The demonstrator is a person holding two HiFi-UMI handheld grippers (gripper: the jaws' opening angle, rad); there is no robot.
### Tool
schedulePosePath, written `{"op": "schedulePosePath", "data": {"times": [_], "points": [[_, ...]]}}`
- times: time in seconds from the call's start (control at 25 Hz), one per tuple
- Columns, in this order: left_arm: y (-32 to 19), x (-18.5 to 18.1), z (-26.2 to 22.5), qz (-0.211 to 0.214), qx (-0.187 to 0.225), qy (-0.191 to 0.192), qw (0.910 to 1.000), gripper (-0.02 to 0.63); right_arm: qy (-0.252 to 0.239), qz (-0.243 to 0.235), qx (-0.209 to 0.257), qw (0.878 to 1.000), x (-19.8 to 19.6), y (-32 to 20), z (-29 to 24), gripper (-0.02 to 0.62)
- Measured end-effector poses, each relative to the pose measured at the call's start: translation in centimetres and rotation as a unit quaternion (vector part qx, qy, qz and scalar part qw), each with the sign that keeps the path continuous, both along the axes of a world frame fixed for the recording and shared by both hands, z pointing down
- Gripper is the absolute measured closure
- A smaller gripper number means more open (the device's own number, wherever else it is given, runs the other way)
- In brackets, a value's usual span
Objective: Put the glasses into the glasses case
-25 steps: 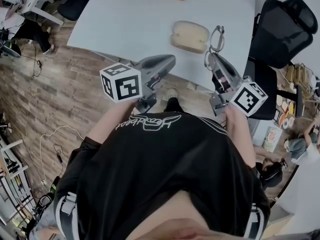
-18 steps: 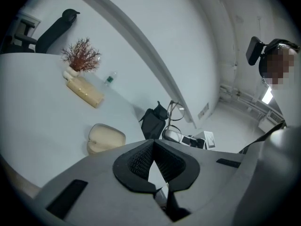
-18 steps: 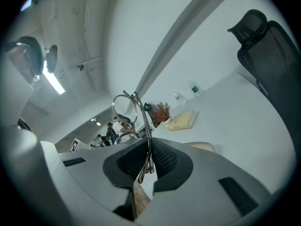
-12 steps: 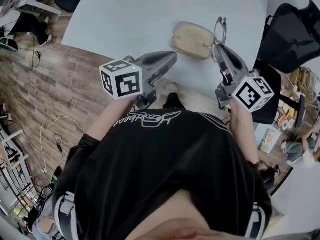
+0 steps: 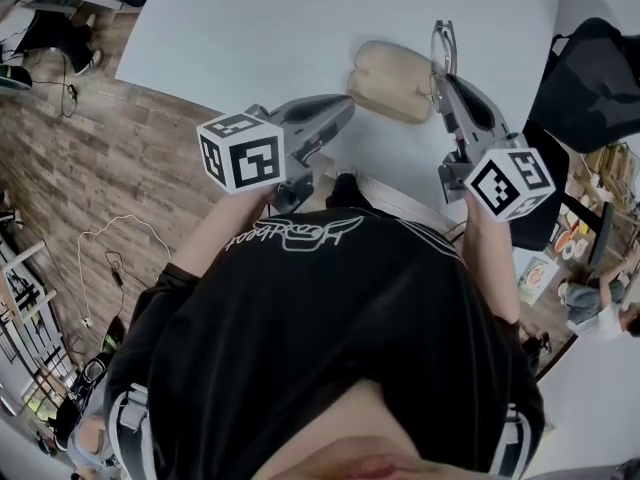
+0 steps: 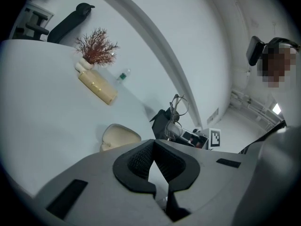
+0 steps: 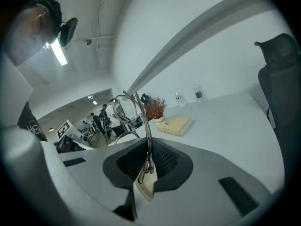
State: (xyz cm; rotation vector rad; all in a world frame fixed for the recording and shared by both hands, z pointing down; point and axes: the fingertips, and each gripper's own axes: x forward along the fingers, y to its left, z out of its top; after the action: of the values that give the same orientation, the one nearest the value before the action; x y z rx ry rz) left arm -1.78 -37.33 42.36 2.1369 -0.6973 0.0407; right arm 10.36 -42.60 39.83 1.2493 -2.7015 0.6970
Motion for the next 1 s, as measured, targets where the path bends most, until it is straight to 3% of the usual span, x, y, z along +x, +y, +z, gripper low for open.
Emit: {"op": "schedulePosePath", "data": {"times": [0.16, 0.72, 1.0], "points": [[-0.9, -0.6, 0.7, -0.009, -0.008, -0.001, 0.9999, 0.6, 0.063, -0.017, 0.009, 0.998, -0.1, -0.9, 1.4, 0.568], [-1.7, -3.2, 3.5, -0.053, -0.045, -0.003, 0.9976, 0.6, 0.171, -0.073, -0.018, 0.982, -1.0, -1.2, 8.0, 0.568], [-1.1, -2.8, 4.1, -0.053, -0.055, -0.006, 0.9971, 0.6, 0.307, -0.118, 0.012, 0.944, -1.0, 0.0, 11.7, 0.568]]}}
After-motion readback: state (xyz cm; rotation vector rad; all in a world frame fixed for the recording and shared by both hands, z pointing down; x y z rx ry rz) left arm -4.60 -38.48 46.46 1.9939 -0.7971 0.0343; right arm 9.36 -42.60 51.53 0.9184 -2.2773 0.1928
